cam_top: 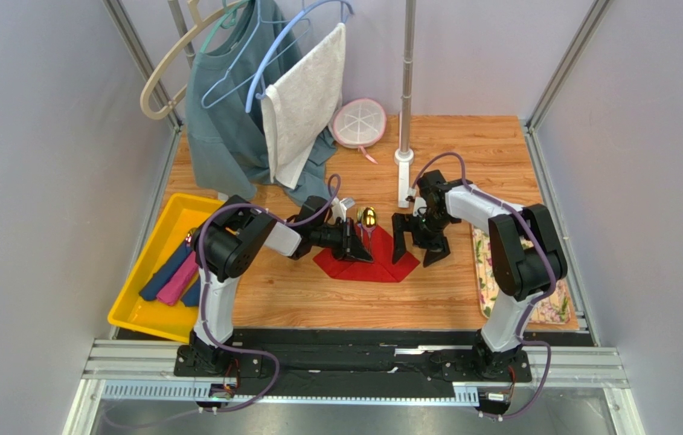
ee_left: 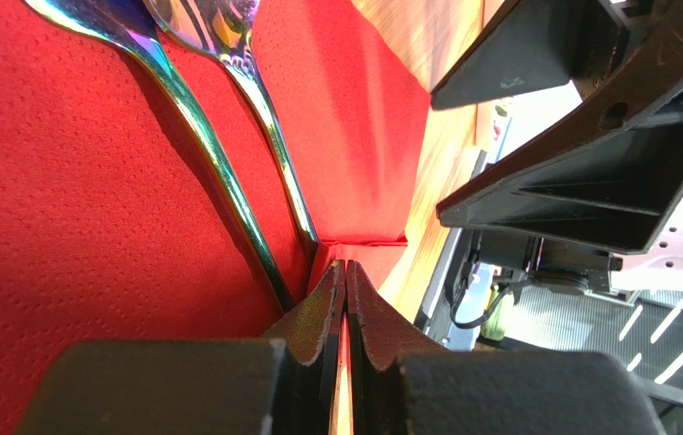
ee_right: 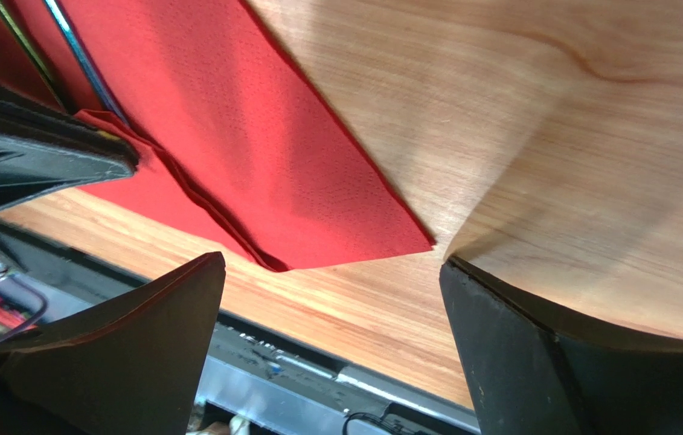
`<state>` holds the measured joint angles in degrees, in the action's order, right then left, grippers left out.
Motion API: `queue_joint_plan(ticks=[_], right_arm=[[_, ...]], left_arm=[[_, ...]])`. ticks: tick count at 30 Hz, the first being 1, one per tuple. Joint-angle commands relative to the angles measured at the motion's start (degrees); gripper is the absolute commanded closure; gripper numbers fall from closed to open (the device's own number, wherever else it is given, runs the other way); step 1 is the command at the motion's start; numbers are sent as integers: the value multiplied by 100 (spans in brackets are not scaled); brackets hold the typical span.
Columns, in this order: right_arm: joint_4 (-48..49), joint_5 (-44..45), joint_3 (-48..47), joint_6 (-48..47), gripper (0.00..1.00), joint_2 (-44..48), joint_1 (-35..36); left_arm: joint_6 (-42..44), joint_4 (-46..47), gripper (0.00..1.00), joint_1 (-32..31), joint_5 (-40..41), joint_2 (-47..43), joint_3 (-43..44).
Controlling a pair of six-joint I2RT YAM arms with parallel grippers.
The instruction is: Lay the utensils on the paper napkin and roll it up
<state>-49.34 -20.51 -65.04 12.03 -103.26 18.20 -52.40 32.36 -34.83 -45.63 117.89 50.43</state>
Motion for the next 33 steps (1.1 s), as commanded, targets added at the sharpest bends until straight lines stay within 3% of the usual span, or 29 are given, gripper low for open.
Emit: queue_joint_plan(ticks=[1, 12, 24, 33], right_arm=[[319, -574, 26, 194, 0, -282, 8], [1181, -2201, 61, 791, 3, -265, -9], [1884, -3090, 465, 1442, 9, 87, -27], [1305, -1406, 588, 1038, 13, 271, -123]], left_arm=[[151, -19, 92, 29, 115, 147, 133], [125, -2, 91, 29, 115, 182, 133], [90, 86, 91, 38, 115, 182, 98], [90, 113, 91, 73, 115, 173, 81]])
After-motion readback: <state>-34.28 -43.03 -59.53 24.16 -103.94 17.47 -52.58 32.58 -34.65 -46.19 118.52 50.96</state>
